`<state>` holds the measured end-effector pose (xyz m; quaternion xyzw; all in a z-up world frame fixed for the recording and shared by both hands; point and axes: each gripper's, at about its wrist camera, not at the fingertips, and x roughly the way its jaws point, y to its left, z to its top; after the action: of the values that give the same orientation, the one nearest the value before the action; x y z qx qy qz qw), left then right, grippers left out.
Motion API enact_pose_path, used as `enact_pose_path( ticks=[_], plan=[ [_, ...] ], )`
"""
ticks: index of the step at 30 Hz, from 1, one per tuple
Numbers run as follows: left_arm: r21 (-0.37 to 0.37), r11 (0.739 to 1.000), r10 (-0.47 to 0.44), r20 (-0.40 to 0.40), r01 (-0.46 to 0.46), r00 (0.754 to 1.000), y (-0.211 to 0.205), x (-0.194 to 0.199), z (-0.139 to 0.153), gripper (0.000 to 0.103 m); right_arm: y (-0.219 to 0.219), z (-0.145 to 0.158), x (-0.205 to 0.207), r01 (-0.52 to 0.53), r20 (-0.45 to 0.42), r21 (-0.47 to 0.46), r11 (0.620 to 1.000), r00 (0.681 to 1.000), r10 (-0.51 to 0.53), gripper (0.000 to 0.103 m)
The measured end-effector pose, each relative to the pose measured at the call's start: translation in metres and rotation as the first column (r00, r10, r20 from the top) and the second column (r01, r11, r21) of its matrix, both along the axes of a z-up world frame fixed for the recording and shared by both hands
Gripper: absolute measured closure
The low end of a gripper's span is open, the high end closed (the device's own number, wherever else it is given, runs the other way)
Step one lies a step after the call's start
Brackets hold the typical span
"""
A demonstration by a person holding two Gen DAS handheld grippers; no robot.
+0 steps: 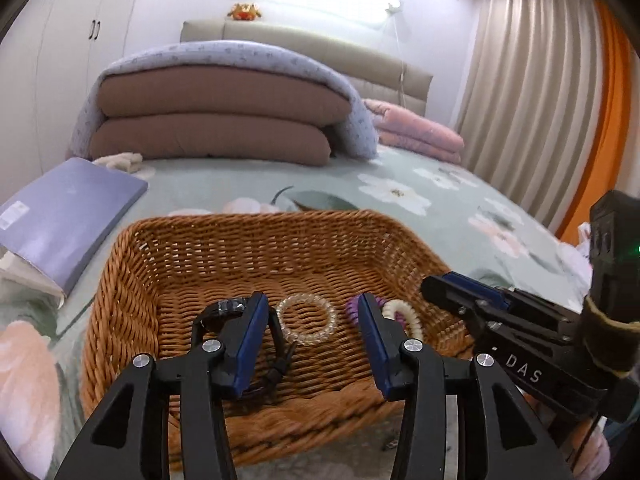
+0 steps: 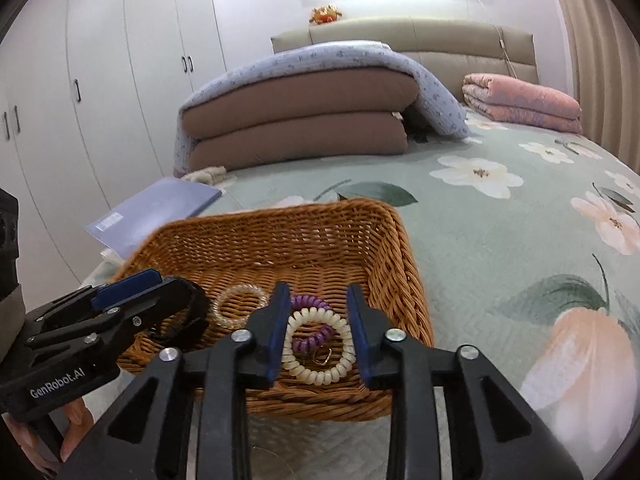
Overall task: Organize jewelry
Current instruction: 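Carry both items into the wicker basket and open both tools, then move both open tools back to the remaining jewelry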
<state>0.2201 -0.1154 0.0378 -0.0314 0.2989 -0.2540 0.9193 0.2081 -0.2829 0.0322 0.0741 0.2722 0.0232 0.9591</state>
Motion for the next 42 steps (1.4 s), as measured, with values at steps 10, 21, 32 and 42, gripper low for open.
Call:
enact_pose_path(
  ticks=[10, 21, 32, 42],
  plan=[
    [-0.09, 0.996, 0.025, 0.043, -0.021, 0.999, 0.039, -0.043, 0.026, 0.055, 0.0, 0.019, -0.048, -0.003, 0.081, 0.049, 0.999, 0.997, -0.001, 0.071],
    [-0.037, 0.993, 0.113, -0.077, -0.116, 0.991, 0.111, -0.114, -0.024, 0.055, 0.027, -0.016, -0.115, -0.094, 0.018, 0.037, 0.995, 0.995, 0.094, 0.07],
    [-0.039, 0.995, 0.08, -0.206, -0.089, 0.975, 0.118, -0.098, -0.052, 0.055, 0.026, -0.033, -0.098, -0.109, -0.049, 0.065, 0.992, 0.992, 0.112, 0.07],
    [0.118, 0.993, 0.052, -0.202, -0.028, 0.978, 0.069, -0.08, -0.051, 0.055, 0.032, -0.037, -0.09, -0.13, -0.09, 0.06, 0.99, 0.987, 0.135, 0.07]
  ],
)
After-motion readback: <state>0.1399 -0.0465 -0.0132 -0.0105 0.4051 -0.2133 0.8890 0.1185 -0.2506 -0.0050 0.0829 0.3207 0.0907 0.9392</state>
